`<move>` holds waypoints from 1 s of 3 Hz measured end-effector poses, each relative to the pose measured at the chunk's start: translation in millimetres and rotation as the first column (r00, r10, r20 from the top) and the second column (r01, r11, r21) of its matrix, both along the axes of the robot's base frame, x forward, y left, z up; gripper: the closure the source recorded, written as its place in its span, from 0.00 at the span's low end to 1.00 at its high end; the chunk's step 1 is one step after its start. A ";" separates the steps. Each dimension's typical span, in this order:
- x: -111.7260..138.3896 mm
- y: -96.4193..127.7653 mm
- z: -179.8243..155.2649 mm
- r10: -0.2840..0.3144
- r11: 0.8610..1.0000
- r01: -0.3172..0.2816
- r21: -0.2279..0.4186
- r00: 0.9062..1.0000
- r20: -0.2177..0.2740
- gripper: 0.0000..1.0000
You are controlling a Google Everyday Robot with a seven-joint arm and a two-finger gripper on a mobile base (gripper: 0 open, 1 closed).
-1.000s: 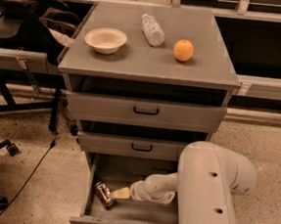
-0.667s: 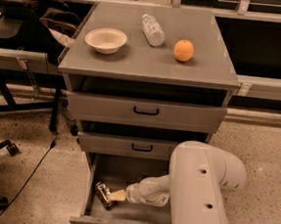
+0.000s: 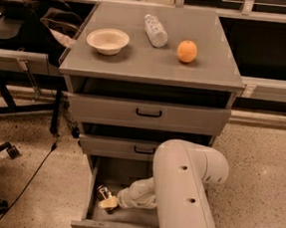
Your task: Pick orange can from bottom drawer and place on counter
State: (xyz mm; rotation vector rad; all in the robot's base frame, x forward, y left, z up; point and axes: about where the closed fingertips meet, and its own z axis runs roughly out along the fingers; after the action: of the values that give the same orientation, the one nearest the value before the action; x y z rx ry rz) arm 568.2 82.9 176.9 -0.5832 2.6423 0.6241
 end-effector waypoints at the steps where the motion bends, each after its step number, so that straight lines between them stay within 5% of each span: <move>1: -0.1 0.4 -0.1 0.000 1.000 0.000 0.000 1.000 0.000 0.00; 3: 4.0 26.1 -32.9 -0.067 0.998 0.068 -0.016 0.996 0.052 0.00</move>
Offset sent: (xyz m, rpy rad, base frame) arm 0.0008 0.0067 -0.0279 -0.0052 -0.0095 -0.1005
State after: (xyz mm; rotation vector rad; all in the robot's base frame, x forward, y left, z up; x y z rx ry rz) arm 572.2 109.0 144.0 -0.5065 2.6104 0.5585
